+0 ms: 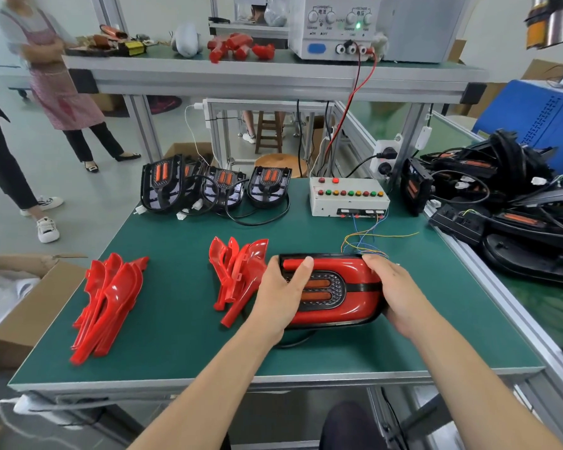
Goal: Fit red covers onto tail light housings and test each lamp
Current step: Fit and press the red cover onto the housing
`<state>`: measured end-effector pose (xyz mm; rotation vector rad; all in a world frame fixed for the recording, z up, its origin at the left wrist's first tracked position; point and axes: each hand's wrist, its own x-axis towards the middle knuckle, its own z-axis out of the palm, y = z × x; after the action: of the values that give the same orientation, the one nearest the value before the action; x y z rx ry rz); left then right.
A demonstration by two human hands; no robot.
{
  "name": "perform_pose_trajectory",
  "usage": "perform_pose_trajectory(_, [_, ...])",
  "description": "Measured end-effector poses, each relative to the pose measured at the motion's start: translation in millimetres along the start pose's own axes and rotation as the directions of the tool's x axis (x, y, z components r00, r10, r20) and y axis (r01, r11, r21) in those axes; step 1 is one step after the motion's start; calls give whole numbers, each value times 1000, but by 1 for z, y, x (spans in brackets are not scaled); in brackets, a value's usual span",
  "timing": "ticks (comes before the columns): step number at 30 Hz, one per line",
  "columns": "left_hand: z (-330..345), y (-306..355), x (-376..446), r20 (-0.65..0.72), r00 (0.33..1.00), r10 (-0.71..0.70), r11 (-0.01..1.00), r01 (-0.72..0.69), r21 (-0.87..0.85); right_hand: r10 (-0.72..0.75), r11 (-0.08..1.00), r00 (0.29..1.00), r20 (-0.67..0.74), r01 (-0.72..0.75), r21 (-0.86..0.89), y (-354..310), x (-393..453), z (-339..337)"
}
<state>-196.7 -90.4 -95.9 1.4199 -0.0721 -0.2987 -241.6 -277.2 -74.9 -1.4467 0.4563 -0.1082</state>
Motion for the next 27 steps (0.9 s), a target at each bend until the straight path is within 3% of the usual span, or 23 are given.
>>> perform_pose_trajectory(5, [0,-6,1,36,999,-39,999,40,-28,14,999,1000,-9,-14,32,11,1,-6])
perform_pose_trajectory(8, [1,-6,0,7,1000,-11,1000,11,25,11,998,1000,22,-12,57,15,0,-6])
perform_pose_trajectory(20, [0,-12,3,-22,1000,-22,998,21,-67,-26,997,999,30,24,76,18,-1,1])
perform_pose_trajectory(27, [-1,-12,7,-17,998,-58,993,56,-102,34,992,998,46,-39,120,18,-1,2])
